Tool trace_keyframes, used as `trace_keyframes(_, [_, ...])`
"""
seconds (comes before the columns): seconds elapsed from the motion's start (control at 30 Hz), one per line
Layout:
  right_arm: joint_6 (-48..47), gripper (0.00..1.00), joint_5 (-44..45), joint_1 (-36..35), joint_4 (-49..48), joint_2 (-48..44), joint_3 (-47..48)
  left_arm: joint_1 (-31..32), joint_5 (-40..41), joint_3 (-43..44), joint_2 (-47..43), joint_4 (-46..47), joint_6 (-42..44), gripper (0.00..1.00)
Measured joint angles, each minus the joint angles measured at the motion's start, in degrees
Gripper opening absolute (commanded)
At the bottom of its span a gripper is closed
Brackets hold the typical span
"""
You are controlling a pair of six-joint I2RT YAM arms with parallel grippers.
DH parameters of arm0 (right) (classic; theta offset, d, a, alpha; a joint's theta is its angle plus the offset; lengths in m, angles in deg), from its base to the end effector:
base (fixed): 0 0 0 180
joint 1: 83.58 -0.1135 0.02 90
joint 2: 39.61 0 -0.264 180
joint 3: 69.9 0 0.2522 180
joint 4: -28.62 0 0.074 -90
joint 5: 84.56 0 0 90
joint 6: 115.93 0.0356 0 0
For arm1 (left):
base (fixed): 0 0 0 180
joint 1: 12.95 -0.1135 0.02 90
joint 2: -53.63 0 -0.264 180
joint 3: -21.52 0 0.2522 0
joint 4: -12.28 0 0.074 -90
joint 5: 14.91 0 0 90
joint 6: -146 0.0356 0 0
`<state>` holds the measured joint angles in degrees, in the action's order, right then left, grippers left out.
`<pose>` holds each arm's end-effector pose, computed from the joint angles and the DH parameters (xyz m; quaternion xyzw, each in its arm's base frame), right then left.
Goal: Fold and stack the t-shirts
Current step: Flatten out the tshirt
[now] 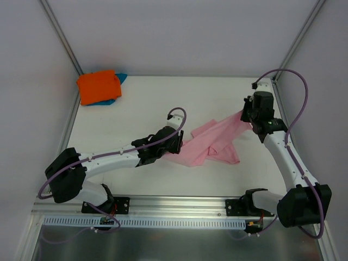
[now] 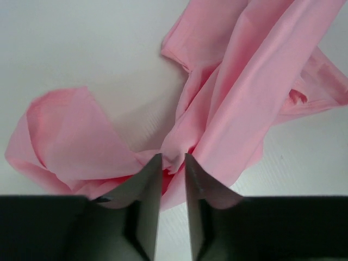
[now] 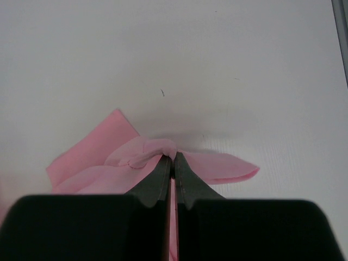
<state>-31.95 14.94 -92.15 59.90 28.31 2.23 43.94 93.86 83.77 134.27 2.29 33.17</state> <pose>0.2673 0.0343 0.3270 -0.0651 0.8486 -0.0590 0.5216 0.1796 -0.2544 0.2432 0.1683 0.8347 -0.2164 0.4777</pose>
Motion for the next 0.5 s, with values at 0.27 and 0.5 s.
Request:
trace_keyframes(0.27, [0.00,0.01,0.04,0.00,0.09,0.00,0.00,-0.26,0.81,-0.04,1.03,0.15,-0.11,0.41])
trace_keyframes(0.5, [0.00,0.01,0.04,0.00,0.11,0.00,0.00,-0.39,0.81,-0.42,2.58,1.55,-0.28,0.41])
